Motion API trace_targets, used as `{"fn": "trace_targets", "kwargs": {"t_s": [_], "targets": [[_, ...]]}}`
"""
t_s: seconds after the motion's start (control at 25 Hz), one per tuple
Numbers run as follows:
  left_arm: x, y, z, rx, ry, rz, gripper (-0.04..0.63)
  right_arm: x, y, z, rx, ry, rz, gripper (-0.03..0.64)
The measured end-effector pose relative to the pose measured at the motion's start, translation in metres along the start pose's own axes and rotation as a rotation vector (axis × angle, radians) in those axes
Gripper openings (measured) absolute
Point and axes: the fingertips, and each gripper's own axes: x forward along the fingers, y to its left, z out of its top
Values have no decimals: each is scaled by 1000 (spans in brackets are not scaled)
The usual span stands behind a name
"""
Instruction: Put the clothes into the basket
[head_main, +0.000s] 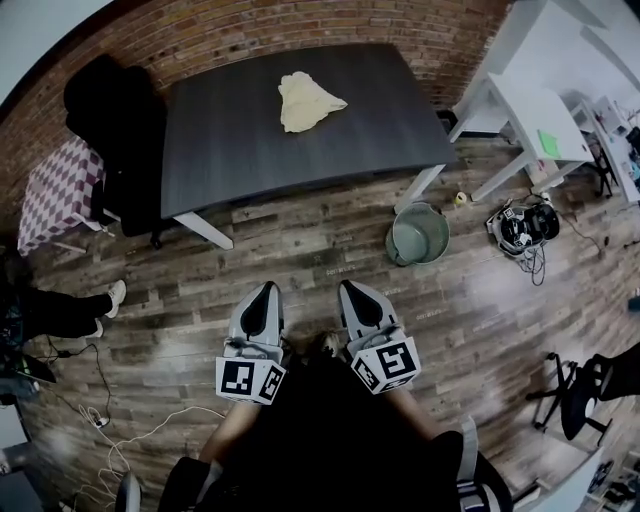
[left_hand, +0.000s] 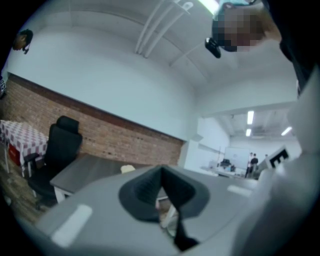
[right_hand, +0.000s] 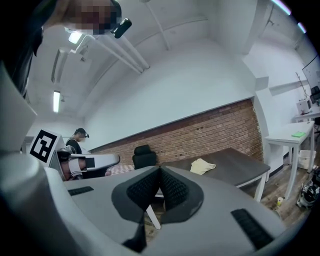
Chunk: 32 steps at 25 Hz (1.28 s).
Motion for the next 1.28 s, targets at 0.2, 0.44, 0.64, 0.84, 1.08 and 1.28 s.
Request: {"fn": "trace_targets", "kwargs": {"t_s": [0.2, 0.44, 0.64, 0.84, 1.08, 1.28], "targets": [[5, -11, -11, 4, 16, 8, 6, -1, -10, -5, -6, 18, 22, 5], [30, -4, -13, -9, 16, 10, 6, 17, -27, -2, -13, 25, 17, 5], [52, 14, -14, -7, 14, 7, 6, 41, -38, -5, -11, 32, 1, 5], [88, 44, -6, -9, 11, 10, 5, 83, -49, 1, -13, 40, 0, 5], [136, 94, 4, -15, 26, -4, 6, 149, -59, 9, -17, 57, -16, 5], [176, 136, 15, -12, 46, -26, 6, 204, -69, 13, -6, 66, -45, 5]]}}
